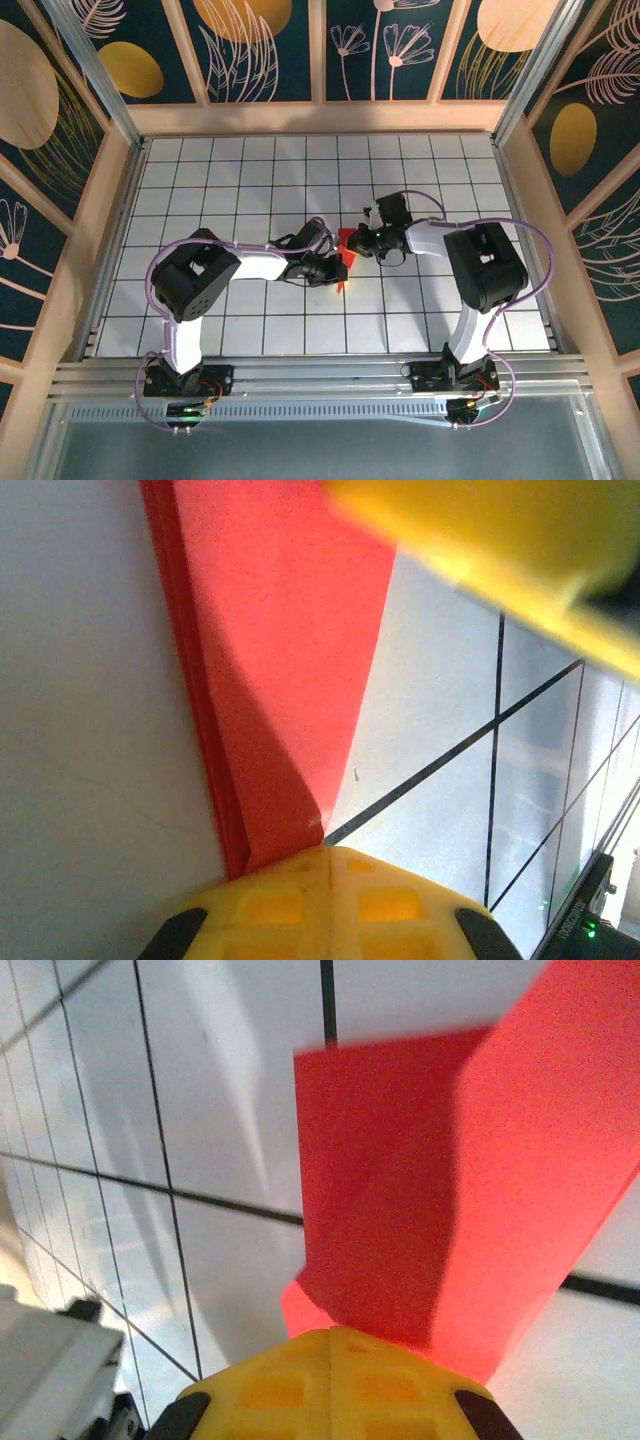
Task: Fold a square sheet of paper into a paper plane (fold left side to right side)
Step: Fold the wing for the fifth time at the center of the table.
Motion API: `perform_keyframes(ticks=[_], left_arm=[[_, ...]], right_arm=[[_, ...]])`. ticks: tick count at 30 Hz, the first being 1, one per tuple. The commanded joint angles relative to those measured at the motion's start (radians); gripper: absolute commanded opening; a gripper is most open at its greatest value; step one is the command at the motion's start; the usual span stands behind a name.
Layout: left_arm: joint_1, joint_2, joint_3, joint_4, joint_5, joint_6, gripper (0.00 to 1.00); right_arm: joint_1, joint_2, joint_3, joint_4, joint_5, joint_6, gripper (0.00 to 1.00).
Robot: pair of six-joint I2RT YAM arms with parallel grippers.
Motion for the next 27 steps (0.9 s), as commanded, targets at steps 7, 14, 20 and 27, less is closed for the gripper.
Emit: perform_keyframes(ticks=[7,14,20,27], left_arm=[[0.0,0.028,-0.037,-0.106,-0.098,0.008,0.0],[0.001,-0.019,-0.018,-0.079,-0.065,-0.002,0.0],[0.007,-0.064,0.06,-0.071,-0.028,-0.003,0.0],[0.017,0.02,0.147,-0.096,0.002,0.024,0.0]], right_arm=[[-0.059,0.079,0.083,-0.044,0.012,-0.073,0.0],[-0.062,0.124,0.074,-0.036,0.024,-0.064,0.0],[-0.062,0.126,0.027,-0.036,0.046,-0.054,0.0],[-0.061,0.115,-0.005,-0.005,0.034,-0.038,0.0]])
